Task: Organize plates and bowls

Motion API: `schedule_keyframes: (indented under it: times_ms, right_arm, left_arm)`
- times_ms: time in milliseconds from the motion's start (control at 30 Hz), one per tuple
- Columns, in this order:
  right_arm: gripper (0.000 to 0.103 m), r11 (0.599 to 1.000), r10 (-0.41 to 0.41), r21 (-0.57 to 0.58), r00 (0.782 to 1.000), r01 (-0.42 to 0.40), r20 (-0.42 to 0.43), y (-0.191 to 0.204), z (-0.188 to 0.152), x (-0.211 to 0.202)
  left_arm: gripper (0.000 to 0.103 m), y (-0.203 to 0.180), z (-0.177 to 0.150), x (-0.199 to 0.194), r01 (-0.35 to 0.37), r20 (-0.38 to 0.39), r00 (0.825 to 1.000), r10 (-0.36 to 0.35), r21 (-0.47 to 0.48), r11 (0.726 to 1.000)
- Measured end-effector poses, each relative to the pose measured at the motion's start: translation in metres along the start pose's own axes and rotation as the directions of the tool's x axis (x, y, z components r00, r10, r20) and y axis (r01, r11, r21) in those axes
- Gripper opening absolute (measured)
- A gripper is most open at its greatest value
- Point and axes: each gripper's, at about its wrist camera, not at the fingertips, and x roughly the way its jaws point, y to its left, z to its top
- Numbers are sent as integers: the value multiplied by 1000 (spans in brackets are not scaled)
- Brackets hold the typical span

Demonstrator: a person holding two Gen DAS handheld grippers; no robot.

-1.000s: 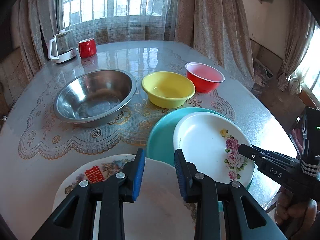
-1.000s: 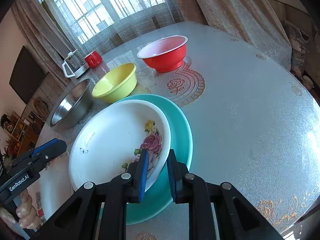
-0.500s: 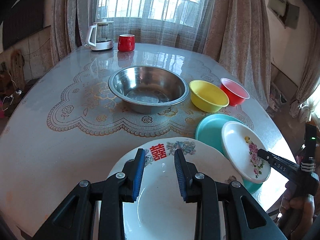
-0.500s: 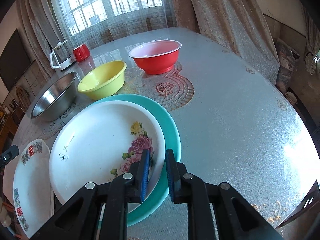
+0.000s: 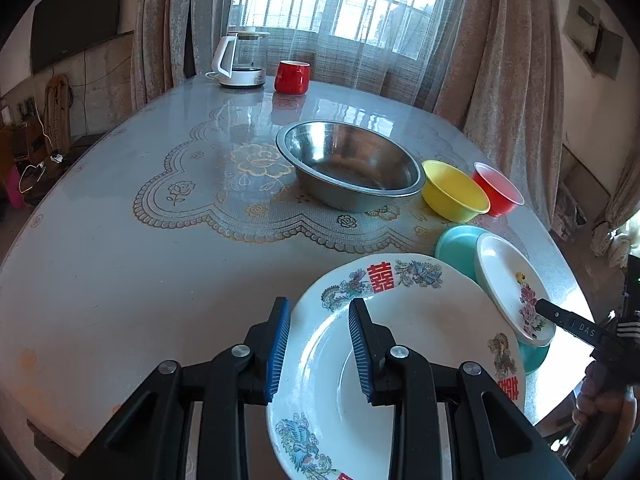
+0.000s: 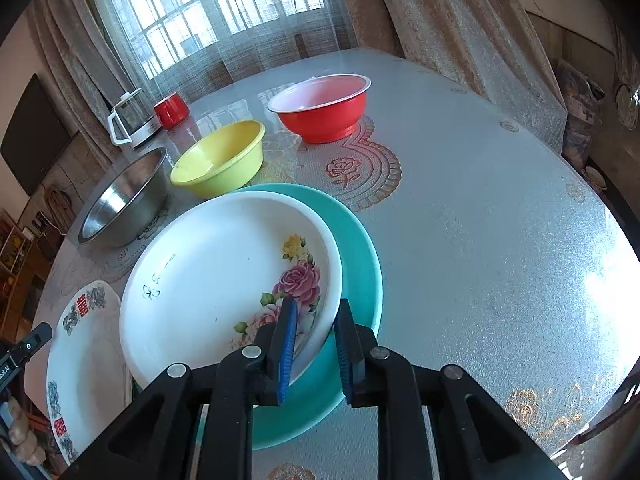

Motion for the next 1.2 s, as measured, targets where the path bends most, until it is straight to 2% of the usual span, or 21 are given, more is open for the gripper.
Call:
schedule_keyframes:
  times_ms: [67, 200, 333, 467, 533, 600, 667, 800, 967, 1067, 1133, 1200]
  right_arm:
    - [19, 1000, -3, 4, 1000, 3, 1, -1, 0, 1]
    - [19, 997, -60, -44, 998, 61, 24, 6, 1, 1]
    - [16, 970, -178, -149, 979, 192, 99, 17, 5, -2]
    - [16, 952, -210, -202, 971, 231, 116, 21, 5, 2]
    - [16, 971, -161, -167, 983, 173, 86, 14, 8, 1]
    - [21, 996, -40, -79, 999, 42, 31, -1, 11, 1]
    - [22, 999, 30, -20, 1000, -30, 7, -11, 10, 2]
    - [21, 994, 105, 14, 994, -105, -19, -16, 1, 5]
    - [17, 994, 103, 37, 994, -104, 34, -16, 6, 5]
    - [11, 1000, -1, -4, 998, 1, 56, -14, 10, 8]
    - [9, 998, -38, -37, 996, 41, 84, -13, 11, 6]
    - [9, 997, -43, -58, 996, 47, 81, -13, 13, 6]
  left_arm:
    - [31, 4, -2, -4, -29, 18, 999, 29, -8, 1000]
    - [31, 21, -6, -12, -61, 35, 997, 62, -47, 997]
    - [31, 31, -12, -11, -94, 21, 995, 96, -52, 994]
    - [31, 32, -17, -10, -103, 16, 994, 104, -48, 993]
    - [31, 30, -19, -13, -109, 25, 994, 110, -37, 993]
    - [32, 29, -22, -14, -110, 29, 993, 111, -31, 993]
    - [32, 30, -24, -15, -111, 30, 993, 112, -34, 993]
    - [32, 28, -25, -15, -122, 33, 992, 122, -24, 992]
    - [33, 27, -25, -15, -123, 29, 992, 124, -20, 992]
    - [34, 27, -25, -16, -124, 29, 992, 125, -19, 992]
    - [34, 27, -26, -16, -123, 28, 992, 124, -18, 992]
    - [34, 27, -26, -16, -125, 29, 992, 125, -18, 992]
